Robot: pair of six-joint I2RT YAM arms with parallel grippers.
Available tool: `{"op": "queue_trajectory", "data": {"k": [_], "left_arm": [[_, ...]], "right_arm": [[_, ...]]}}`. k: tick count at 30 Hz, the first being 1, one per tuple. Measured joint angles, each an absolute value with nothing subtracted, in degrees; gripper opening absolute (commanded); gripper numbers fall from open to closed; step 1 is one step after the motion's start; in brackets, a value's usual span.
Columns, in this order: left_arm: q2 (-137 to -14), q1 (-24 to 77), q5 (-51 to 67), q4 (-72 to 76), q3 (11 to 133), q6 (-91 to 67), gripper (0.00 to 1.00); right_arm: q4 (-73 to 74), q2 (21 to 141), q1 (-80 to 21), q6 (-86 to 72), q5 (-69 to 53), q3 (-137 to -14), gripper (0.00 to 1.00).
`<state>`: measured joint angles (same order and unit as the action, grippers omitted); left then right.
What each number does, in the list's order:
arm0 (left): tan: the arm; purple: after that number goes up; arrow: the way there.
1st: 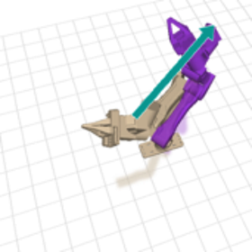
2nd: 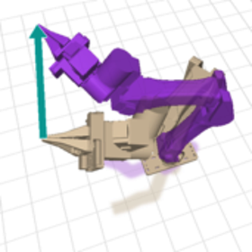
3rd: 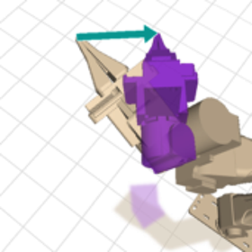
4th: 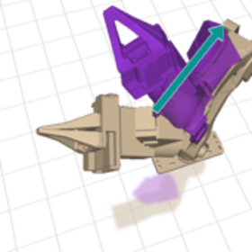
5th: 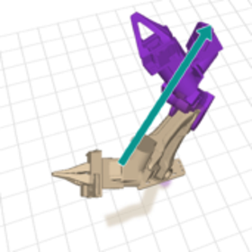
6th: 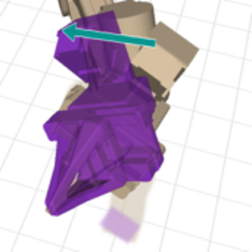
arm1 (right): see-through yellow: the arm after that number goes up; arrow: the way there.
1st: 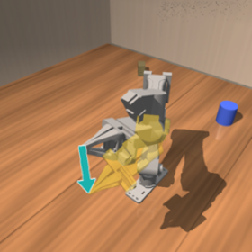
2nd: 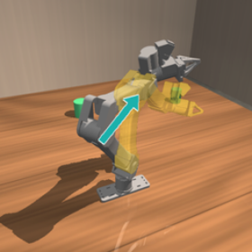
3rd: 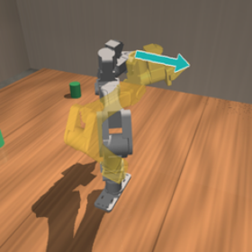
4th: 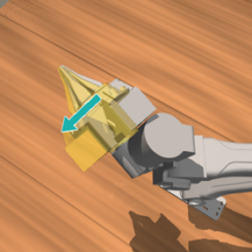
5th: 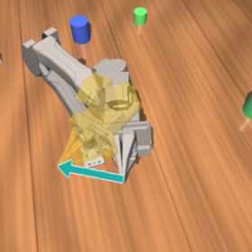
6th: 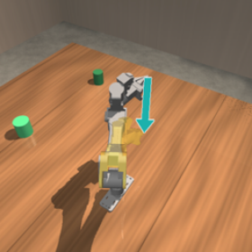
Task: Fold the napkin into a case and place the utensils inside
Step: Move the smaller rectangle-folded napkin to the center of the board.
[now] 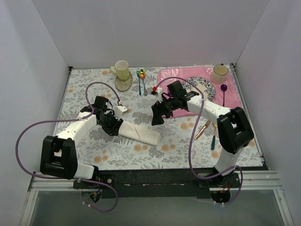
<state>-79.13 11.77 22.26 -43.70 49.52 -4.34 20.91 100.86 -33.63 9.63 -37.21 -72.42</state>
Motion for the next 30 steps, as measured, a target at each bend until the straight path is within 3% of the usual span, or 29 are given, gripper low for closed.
{"op": "queue_trajectory", "data": {"k": [14, 30], "left_arm": [[-86.2, 11.8, 19.2, -36.9, 46.9, -8.8, 0.31], [-102.9, 11.8, 20.2, -29.1, 63.7, -12.0, 0.31]], "right_arm": [[19.1, 105.7, -37.3, 9.0, -36.1, -65.0, 0.95], [10.0, 102.7, -47.3, 5.3, -38.1, -58.4, 0.95]]}}
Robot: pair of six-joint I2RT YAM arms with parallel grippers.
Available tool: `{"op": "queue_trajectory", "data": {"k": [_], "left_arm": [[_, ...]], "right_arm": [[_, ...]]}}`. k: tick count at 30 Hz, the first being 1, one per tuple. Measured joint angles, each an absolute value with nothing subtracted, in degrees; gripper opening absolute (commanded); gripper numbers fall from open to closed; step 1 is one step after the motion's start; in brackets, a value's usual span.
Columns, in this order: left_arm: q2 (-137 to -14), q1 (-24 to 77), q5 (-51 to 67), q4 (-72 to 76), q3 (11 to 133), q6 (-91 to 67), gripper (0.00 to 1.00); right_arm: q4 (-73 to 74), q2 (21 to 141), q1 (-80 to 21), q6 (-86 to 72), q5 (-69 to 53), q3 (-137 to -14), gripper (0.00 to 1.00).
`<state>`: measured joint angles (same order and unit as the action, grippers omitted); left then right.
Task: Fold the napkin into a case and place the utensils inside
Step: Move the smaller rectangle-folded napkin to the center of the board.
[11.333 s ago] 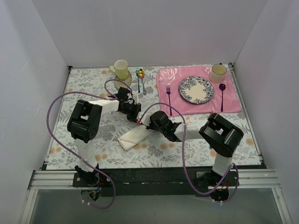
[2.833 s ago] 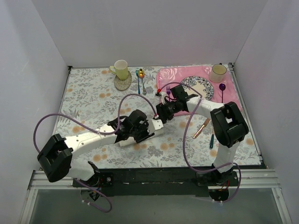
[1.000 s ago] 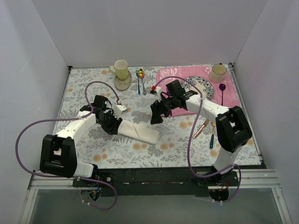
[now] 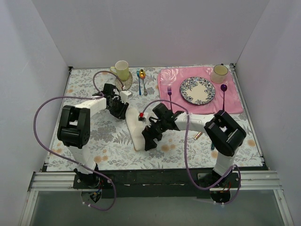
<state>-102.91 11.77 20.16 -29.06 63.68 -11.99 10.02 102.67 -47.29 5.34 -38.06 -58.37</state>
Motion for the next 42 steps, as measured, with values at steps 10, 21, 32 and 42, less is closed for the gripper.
{"op": "queue_trajectory", "data": {"k": [10, 21, 32, 42], "left_arm": [[-111.1, 12.1, 25.0, -27.7, 73.2, -17.9, 0.35], [-99.4, 1.1, 41.4, -27.4, 69.7, -29.3, 0.91], [-100.8, 10.4, 61.2, -1.3, 60.5, -64.5, 0.52], [-115.0, 12.4, 64.2, 8.7, 60.2, -77.0, 0.44]], "right_arm": [[9.0, 105.4, -48.0, 3.5, -39.2, -61.1, 0.97], [14.8, 93.5, -39.0, 4.4, -41.6, -62.3, 0.99], [-10.3, 94.2, -46.9, -11.8, -46.2, -59.6, 0.97], [-15.7, 106.6, -50.1, -14.9, -43.5, -58.5, 0.85]]}}
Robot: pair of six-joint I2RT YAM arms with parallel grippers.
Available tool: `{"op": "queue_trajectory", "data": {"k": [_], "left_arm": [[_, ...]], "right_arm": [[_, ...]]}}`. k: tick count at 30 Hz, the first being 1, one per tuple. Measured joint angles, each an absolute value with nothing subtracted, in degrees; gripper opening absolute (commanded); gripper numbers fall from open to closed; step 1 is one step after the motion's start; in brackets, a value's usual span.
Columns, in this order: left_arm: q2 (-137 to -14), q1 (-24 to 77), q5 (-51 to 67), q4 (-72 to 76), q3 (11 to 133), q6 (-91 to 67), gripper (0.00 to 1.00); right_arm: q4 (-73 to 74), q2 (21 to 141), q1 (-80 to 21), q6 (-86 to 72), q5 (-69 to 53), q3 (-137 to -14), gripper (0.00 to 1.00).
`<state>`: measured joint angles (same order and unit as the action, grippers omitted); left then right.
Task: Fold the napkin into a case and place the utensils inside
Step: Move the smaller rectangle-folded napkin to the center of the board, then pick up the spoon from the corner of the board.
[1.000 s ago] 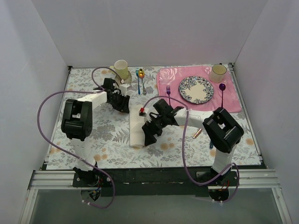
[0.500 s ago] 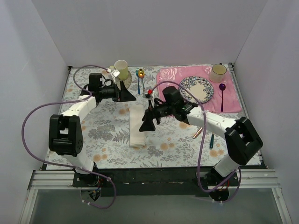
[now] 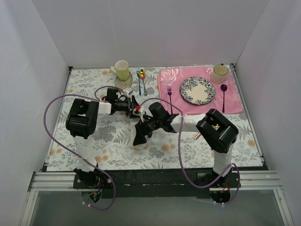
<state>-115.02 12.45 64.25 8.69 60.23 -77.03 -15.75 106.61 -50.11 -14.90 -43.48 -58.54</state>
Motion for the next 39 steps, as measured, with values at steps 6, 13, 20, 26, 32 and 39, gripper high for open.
{"op": "queue_trajectory", "data": {"k": [6, 13, 20, 26, 32, 39], "left_arm": [[-117.8, 11.8, 64.6, 10.6, 60.2, -78.5, 0.43], [-122.0, 10.3, 66.7, 10.9, 61.5, -78.3, 0.43], [-125.7, 9.5, 69.5, 9.3, 67.9, -75.8, 0.53], [-125.8, 9.5, 70.0, 7.5, 74.4, -73.8, 0.72], [-122.0, 8.5, 68.4, -1.6, 86.9, -68.1, 0.98], [-101.7, 6.8, 52.4, -13.8, 90.1, -52.4, 0.98]], "right_arm": [[-17.9, 110.9, -50.0, -15.5, -42.3, -58.3, 0.82], [-18.5, 112.1, -49.2, -15.1, -43.0, -58.9, 0.80], [-16.4, 113.4, -47.0, -9.8, -43.8, -61.5, 0.82], [-11.6, 112.9, -45.7, -4.1, -44.6, -63.5, 0.94], [-1.5, 107.2, -45.5, -0.5, -41.8, -68.7, 0.99], [5.3, 83.0, -42.7, 6.2, -26.7, -72.4, 0.99]]}}
